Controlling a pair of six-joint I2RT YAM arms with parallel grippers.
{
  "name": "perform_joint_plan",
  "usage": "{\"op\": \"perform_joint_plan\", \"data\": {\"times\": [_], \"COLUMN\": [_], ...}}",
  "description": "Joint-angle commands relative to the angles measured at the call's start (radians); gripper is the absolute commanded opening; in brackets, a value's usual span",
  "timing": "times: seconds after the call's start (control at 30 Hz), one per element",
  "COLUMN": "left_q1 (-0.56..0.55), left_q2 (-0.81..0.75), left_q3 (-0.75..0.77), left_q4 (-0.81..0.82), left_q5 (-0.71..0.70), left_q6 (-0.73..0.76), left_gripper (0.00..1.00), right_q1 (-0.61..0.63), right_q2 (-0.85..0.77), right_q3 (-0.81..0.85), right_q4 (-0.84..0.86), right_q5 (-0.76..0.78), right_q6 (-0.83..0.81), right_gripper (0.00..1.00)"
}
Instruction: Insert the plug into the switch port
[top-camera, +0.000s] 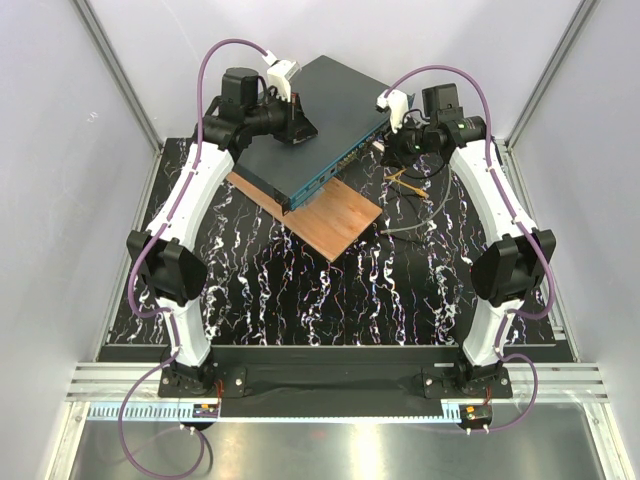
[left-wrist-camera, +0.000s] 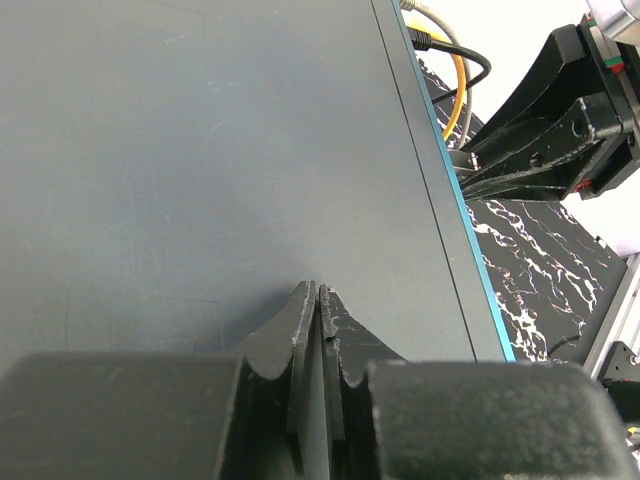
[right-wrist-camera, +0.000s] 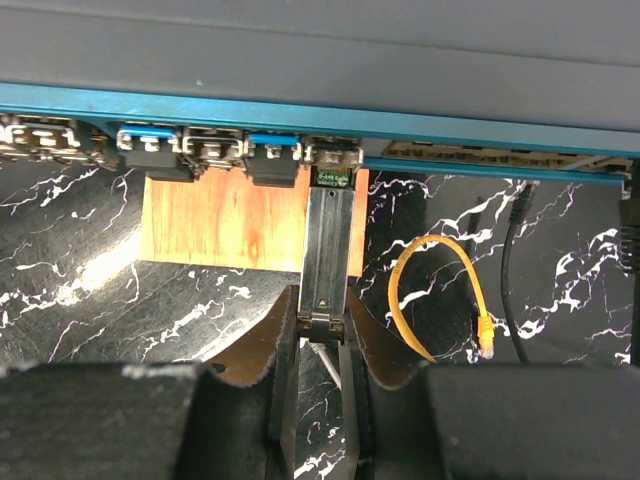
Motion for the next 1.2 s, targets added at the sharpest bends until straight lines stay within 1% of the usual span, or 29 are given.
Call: {"op": "perform_joint_plan", "data": {"times": [0.0, 0.53, 1.17], "left_q1": [0.005, 0.005, 0.005], "left_q2": [-0.003, -0.006, -0.013], "left_q3": [0.012, 0.009, -0.004], "left_q4": [-0.011, -0.009, 0.0], "left_q5": [0.019, 0.021, 0.027], "left_q6": [-0.001, -0.007, -0.015], "left_gripper": [0.1, 0.1, 0.1], "right_q1": [0.028, 0.031, 0.014], "right_q2": [-0.056, -0.024, -0.079], "right_q3": [0.003, 0.068, 0.02], "right_q4": [0.051, 0.085, 0.085], "right_q5": [-0.055, -0.058, -0.05], "right_q6": [-0.022, 0.033, 0.03], "right_gripper": [0.0, 0.0, 0.0]}}
